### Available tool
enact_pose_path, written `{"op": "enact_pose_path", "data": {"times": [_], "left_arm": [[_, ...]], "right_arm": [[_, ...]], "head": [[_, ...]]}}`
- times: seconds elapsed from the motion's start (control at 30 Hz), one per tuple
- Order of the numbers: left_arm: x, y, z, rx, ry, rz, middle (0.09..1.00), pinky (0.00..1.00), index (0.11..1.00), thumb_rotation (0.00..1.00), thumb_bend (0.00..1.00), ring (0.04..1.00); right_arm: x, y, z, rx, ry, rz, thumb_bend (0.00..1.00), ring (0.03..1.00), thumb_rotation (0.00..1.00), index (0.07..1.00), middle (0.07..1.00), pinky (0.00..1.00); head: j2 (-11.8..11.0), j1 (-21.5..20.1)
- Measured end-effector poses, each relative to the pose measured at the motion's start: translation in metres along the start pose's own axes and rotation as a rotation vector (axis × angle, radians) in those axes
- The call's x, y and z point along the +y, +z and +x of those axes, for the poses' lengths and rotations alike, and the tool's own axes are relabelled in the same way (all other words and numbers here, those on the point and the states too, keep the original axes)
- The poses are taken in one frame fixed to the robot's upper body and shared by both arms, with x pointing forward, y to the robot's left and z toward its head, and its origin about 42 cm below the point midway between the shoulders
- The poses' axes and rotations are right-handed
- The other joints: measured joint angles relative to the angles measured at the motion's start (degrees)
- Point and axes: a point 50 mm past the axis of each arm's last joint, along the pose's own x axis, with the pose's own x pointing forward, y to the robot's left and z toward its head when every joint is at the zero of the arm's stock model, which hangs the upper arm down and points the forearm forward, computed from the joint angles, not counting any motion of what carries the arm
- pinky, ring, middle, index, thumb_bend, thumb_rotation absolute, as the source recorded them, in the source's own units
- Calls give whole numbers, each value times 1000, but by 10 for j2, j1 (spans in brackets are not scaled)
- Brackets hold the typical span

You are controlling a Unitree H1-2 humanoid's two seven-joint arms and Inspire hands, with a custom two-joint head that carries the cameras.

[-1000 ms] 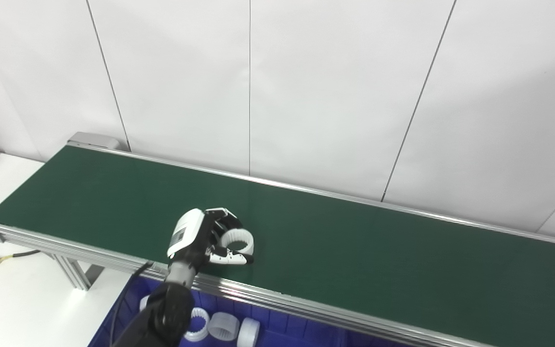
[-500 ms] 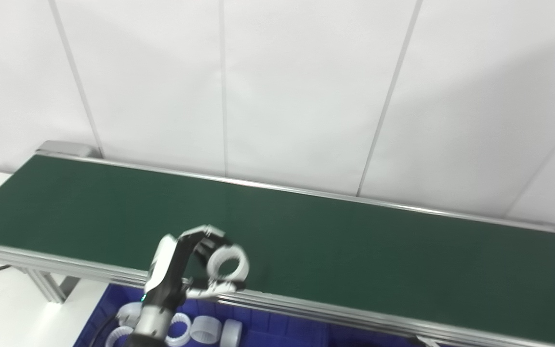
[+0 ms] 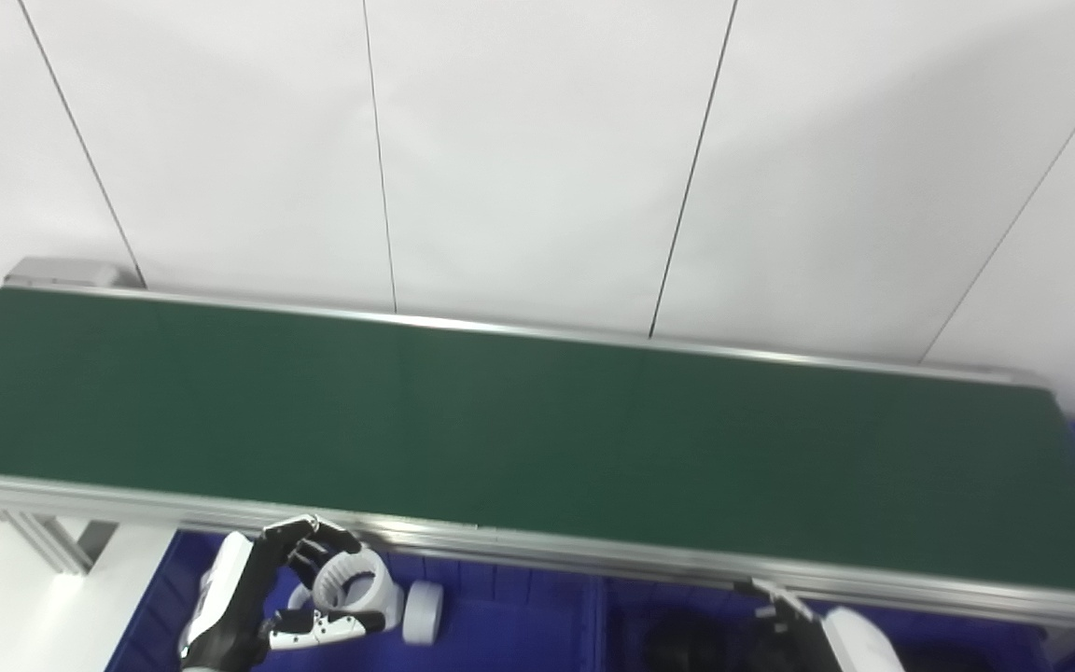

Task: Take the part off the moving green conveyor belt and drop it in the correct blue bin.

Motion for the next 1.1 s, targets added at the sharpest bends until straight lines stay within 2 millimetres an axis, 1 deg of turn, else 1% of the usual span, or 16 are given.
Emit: {"op": "enact_pose_path", "data": {"times": [0.07, 0.2, 0.3, 0.4, 0.47, 0.5, 0.53, 0.57, 0.6, 0.63, 0.7, 0.8, 0.9, 0.93, 1.03, 1.1], "left_arm": [[0, -7, -4, 20, -15, 17, 454, 368, 506, 0, 510, 410], [2, -16, -11, 55, -52, 72, 456, 396, 515, 0, 508, 440], [2, -20, -14, 87, -97, 86, 447, 405, 528, 0, 507, 451], [5, -26, -19, 126, -128, 102, 449, 406, 528, 0, 508, 460], [7, -29, -23, 151, -142, 108, 472, 445, 520, 0, 508, 516], [7, -31, -26, 159, -145, 107, 579, 468, 510, 33, 500, 550], [6, -32, -29, 166, -146, 104, 675, 506, 661, 222, 479, 598], [6, -33, -32, 171, -147, 102, 733, 552, 745, 410, 498, 643], [6, -33, -34, 176, -146, 98, 769, 582, 789, 526, 529, 676], [7, -34, -36, 180, -141, 88, 795, 607, 812, 605, 571, 702], [8, -34, -39, 172, -131, 65, 812, 634, 827, 661, 611, 721], [10, -31, -39, 129, -117, 33, 854, 697, 860, 741, 731, 773], [12, -23, -35, 81, -113, -5, 867, 698, 872, 755, 783, 792], [13, -20, -34, 64, -119, -15, 871, 704, 880, 767, 846, 803], [18, -7, -28, 2, -164, -36, 877, 723, 882, 757, 875, 821], [22, 2, -25, -46, -193, -32, 872, 749, 870, 745, 896, 838]], "right_arm": [[0, 1, 0, 1, 9, -2, 819, 684, 414, 831, 699, 627], [-5, 5, -1, 7, 16, -6, 820, 681, 429, 830, 699, 623], [-7, 7, 0, 4, 17, -10, 828, 667, 440, 824, 692, 609], [-9, 9, 0, -1, 12, -15, 830, 659, 448, 822, 686, 603], [-11, 11, -1, -5, 11, -16, 832, 655, 450, 823, 685, 596], [-12, 11, -1, -6, 11, -17, 835, 655, 454, 824, 685, 593], [-12, 12, 0, -4, 12, -17, 836, 652, 458, 824, 684, 587], [-12, 11, 0, -2, 13, -16, 839, 646, 461, 822, 681, 574], [-12, 11, 0, 0, 13, -16, 841, 644, 464, 822, 680, 567], [-12, 11, 0, 0, 13, -16, 842, 643, 468, 822, 680, 563], [-13, 11, 0, 0, 11, -16, 842, 643, 474, 823, 680, 559], [-13, 12, 2, -1, 10, -18, 846, 651, 490, 826, 683, 567], [-14, 13, 3, 0, 7, -17, 857, 648, 494, 825, 683, 557], [-14, 13, 3, 1, 6, -15, 857, 638, 482, 824, 680, 546], [-13, 15, 4, 3, 6, -7, 852, 643, 477, 826, 682, 555], [-12, 15, 4, 5, 7, -6, 851, 662, 493, 832, 689, 586]], "head": [[15, -8], [24, -13], [39, -16], [43, -16], [47, -17], [47, -17], [49, -17], [53, -18], [55, -20], [55, -20], [57, -25], [62, -33], [63, -40], [64, -45], [65, -50], [67, -56]]}}
